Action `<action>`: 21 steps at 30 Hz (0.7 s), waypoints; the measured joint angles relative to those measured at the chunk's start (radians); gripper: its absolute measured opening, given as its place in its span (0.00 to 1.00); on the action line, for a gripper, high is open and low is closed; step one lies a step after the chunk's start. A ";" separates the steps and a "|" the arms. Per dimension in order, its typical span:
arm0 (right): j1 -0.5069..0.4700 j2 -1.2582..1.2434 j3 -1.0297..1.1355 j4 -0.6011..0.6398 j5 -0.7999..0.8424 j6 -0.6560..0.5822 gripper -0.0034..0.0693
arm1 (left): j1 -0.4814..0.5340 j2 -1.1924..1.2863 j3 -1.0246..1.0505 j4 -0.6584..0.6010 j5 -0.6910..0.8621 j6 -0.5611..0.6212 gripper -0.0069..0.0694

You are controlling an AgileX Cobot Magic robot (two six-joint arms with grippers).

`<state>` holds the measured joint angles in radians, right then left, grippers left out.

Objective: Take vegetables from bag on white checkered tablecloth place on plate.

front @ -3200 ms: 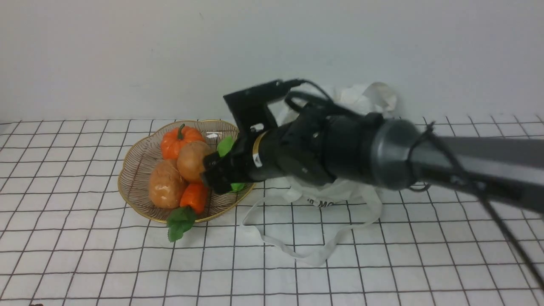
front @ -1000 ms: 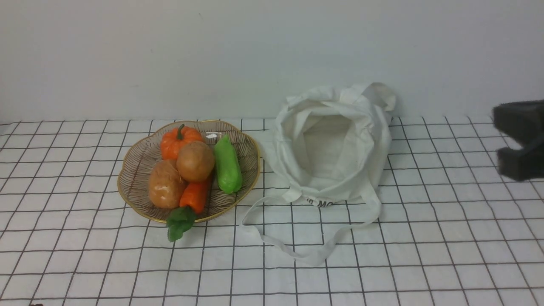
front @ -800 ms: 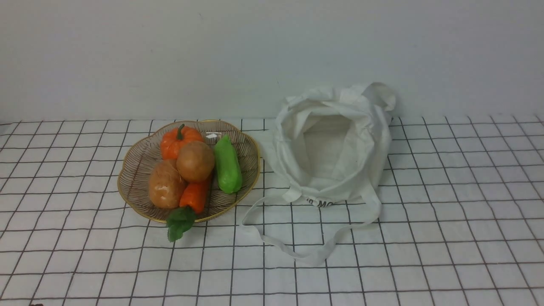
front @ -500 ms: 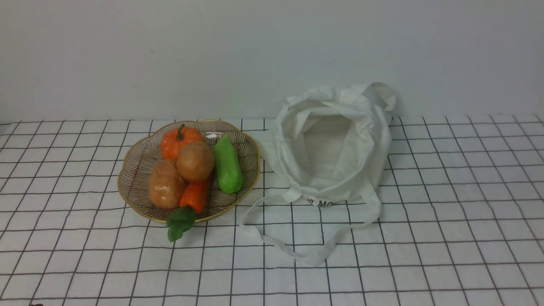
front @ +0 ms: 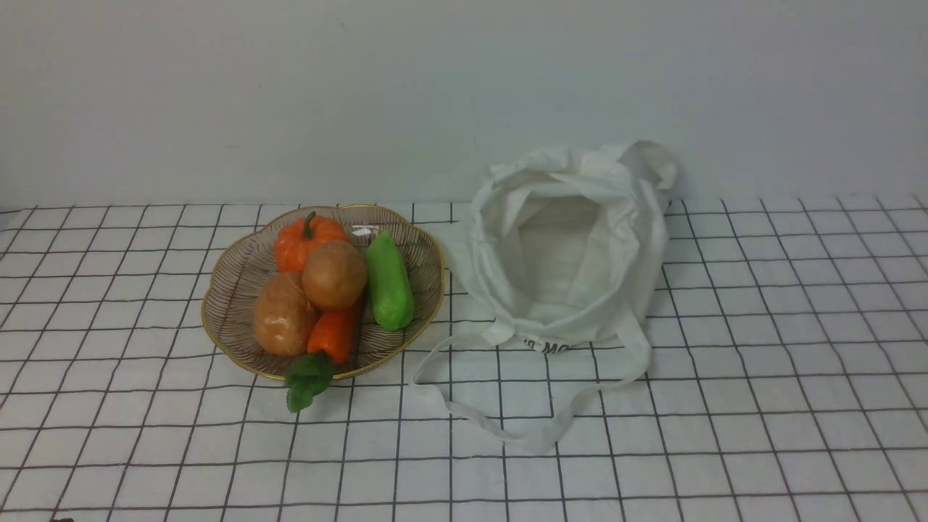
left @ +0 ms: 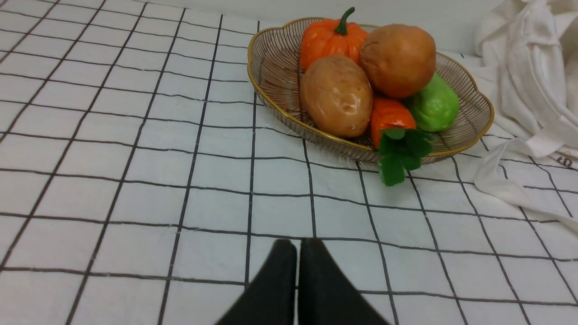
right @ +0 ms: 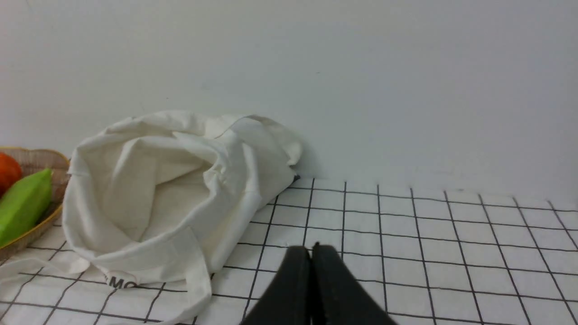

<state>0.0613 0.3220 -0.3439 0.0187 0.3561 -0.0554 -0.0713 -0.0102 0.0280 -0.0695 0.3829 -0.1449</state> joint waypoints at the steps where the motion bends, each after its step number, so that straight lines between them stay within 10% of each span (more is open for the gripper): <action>1: -0.019 -0.027 0.036 0.024 -0.013 -0.022 0.03 | 0.000 0.000 0.000 0.000 0.000 0.000 0.08; 21: -0.084 -0.330 0.370 0.081 -0.004 -0.055 0.03 | 0.000 0.000 0.000 0.000 0.000 -0.001 0.08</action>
<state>-0.0226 -0.0076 0.0265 0.0999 0.3519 -0.1106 -0.0713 -0.0102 0.0280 -0.0695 0.3829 -0.1458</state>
